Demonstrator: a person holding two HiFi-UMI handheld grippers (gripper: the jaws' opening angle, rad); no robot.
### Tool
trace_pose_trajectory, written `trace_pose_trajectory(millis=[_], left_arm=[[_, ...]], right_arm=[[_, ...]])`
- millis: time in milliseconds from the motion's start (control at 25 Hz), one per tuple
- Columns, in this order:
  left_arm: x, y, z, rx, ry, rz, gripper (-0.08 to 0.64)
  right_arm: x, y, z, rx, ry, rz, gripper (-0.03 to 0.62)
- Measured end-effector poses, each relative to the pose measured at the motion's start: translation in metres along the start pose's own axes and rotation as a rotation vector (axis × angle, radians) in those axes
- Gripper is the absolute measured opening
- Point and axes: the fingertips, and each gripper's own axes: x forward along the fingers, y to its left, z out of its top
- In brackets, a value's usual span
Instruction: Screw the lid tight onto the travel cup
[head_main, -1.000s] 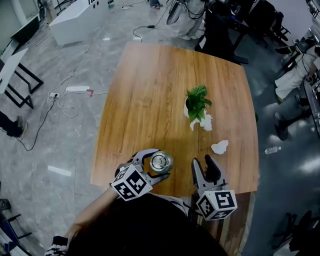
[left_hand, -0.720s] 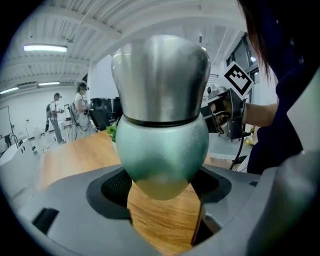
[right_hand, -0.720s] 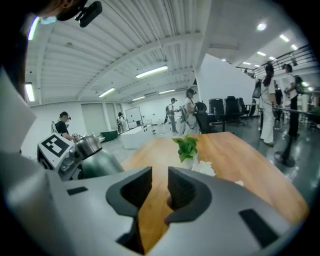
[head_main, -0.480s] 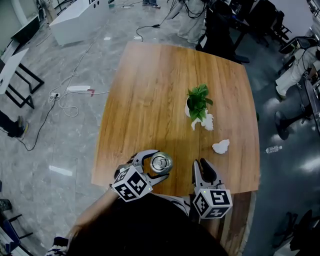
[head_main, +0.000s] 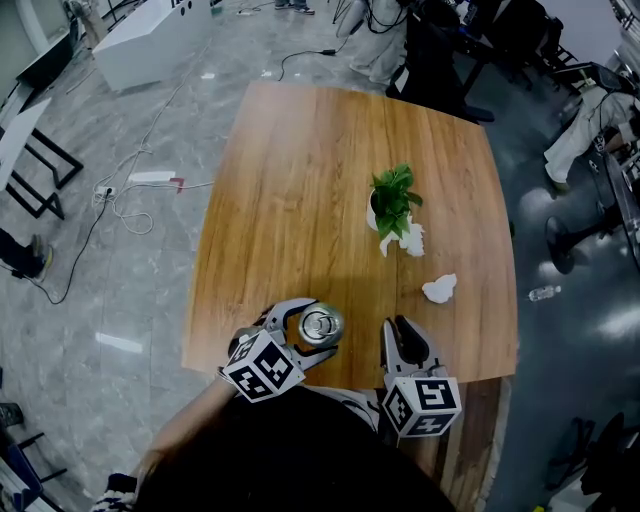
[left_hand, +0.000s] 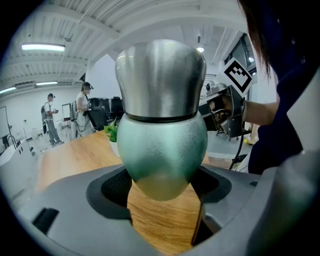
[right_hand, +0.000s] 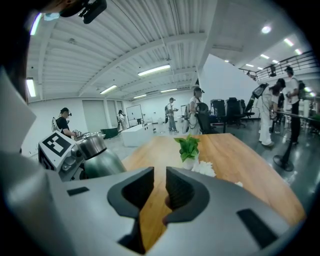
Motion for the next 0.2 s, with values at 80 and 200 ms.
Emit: trace_pose_trajectory(millis=[80,200], left_arm=[[-0.0006,-0.0009,-0.0015,0.0,0.003,-0.004,0.379],[-0.0018,-0.0021,-0.004,0.0,0.009,-0.013,0.379]], right_arm=[[-0.0004,0.0016,-0.001,-0.004,0.003,0.0,0.083],[-0.0008,0.0045,-0.0017,-0.012,0.004,0.004,0.081]])
